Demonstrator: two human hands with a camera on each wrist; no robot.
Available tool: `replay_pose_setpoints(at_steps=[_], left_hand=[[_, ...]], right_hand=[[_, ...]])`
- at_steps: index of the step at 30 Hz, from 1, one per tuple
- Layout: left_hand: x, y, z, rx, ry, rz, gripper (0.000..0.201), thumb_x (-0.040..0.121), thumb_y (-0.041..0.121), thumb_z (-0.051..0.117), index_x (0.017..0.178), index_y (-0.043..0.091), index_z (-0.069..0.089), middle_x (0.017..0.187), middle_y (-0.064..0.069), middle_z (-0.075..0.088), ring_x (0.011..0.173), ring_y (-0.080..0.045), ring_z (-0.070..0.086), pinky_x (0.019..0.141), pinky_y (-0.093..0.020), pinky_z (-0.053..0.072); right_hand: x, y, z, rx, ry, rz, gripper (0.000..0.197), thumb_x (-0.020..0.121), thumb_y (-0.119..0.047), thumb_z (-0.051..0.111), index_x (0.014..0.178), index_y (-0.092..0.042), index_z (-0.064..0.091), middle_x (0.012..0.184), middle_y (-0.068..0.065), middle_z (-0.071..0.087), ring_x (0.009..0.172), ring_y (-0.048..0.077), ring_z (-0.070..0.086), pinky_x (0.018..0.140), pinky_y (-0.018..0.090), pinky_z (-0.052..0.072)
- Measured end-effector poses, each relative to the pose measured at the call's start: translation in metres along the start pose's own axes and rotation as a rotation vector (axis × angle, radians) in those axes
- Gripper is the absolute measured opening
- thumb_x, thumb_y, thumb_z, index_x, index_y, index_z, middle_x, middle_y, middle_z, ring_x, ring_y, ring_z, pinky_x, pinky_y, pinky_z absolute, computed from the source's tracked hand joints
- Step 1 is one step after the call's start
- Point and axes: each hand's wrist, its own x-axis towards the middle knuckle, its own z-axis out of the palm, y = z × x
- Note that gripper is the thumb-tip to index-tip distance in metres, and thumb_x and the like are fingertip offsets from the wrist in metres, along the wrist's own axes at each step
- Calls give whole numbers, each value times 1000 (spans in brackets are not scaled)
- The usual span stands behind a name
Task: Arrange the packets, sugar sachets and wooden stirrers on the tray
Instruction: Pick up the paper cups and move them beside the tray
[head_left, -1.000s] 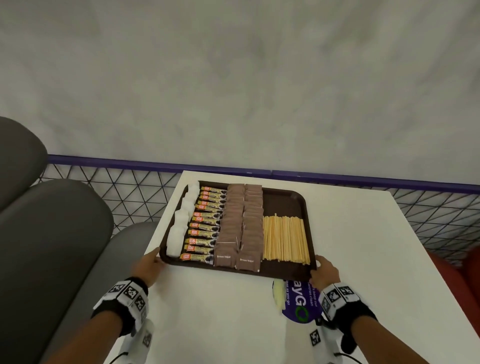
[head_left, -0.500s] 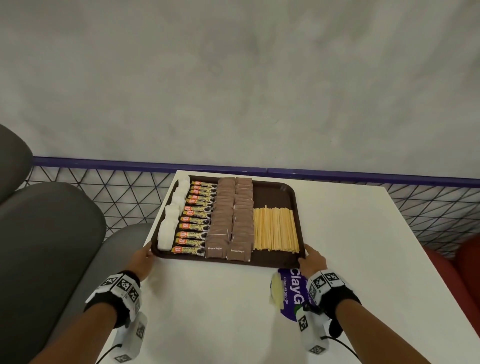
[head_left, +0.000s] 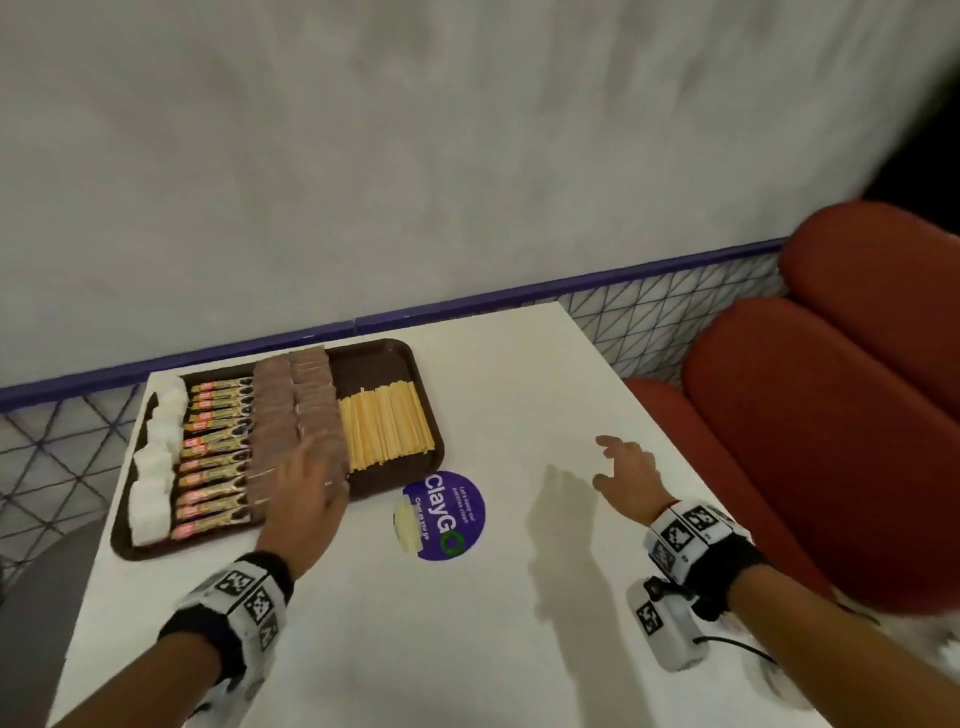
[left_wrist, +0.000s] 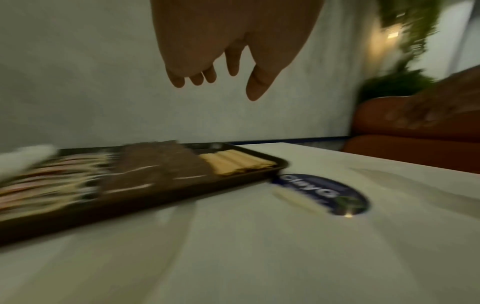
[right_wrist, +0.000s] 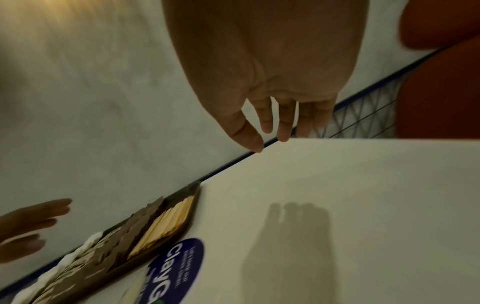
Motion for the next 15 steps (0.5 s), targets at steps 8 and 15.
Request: replay_pose_setpoints(at_steps=[8,15], left_hand=[[-28,186,118,-57,-612,487,62,98,32,41,147,36,4,149,-2,28,136,-23,25,113,-32,20],[-68,304,170,155,-797,711,57,95,22,40,147,31,20,128,-14,52,113,-35,50,96,-41,37]], right_hand=[[-76,118,-69,-74,19,416,67,82,-25,57,141,-28,27,146,8,28,134,30,26,111,42,21],[-121,177,-65,-180,-268,487,106,71,-49,71,147,-24,1,150,15,17,139,36,22,113,48,22]])
